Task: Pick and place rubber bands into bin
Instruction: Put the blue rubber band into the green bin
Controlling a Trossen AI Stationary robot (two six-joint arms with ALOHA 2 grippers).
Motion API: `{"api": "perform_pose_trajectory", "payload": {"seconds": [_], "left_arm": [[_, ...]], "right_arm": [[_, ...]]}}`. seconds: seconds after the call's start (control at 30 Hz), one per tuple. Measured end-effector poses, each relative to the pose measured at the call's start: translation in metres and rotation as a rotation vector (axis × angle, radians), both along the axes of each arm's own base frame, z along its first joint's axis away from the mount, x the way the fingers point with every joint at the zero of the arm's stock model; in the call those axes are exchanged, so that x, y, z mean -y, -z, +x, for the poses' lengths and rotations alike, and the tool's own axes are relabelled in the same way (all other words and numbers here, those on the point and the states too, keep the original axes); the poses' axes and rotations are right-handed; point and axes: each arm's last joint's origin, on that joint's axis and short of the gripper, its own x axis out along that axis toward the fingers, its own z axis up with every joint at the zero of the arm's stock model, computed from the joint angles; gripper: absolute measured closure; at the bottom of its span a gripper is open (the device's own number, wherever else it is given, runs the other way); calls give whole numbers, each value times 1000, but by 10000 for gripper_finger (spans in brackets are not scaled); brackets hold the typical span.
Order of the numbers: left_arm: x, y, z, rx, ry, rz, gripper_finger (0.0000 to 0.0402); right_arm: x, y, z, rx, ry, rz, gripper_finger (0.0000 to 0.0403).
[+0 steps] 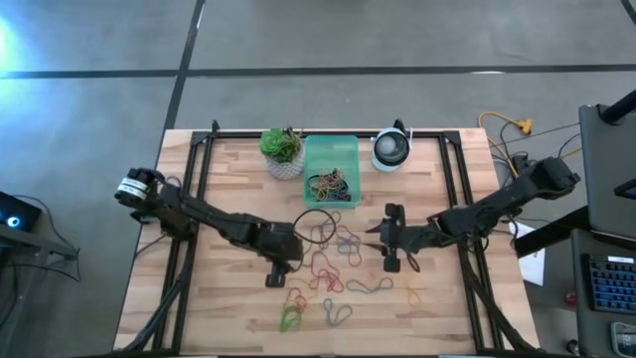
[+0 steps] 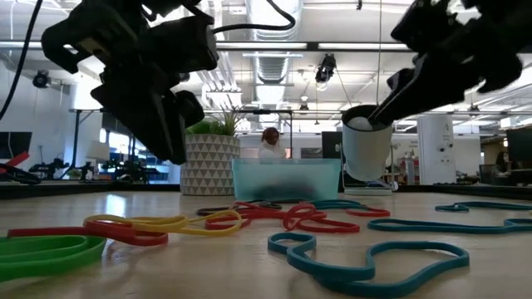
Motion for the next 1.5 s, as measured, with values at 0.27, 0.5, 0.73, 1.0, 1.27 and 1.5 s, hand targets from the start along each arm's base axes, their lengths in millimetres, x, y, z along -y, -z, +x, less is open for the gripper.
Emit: {"api": "perform_pose_trajectory", "payload": {"seconds": [0.27,0.5,0.73,1.0,1.27,1.5], "left_arm": [[0,1,-3,-10,-2,-23,276],[0,2,-4,-17,0,-20,276],[0,4,-6,-26,-1,-18,276],[0,5,-6,-25,-1,-18,276],[-1,5,-6,-25,-1,-18,276],[-1,5,-6,-27,-2,-17,276]], "right_arm": [[6,26,24,-81,-10,-47,257],[12,42,56,-167,-58,-22,269],[21,61,72,-262,-59,22,283],[26,63,72,-296,-34,42,316],[26,60,69,-314,-47,21,390],[26,40,67,-245,-50,27,394]]}}
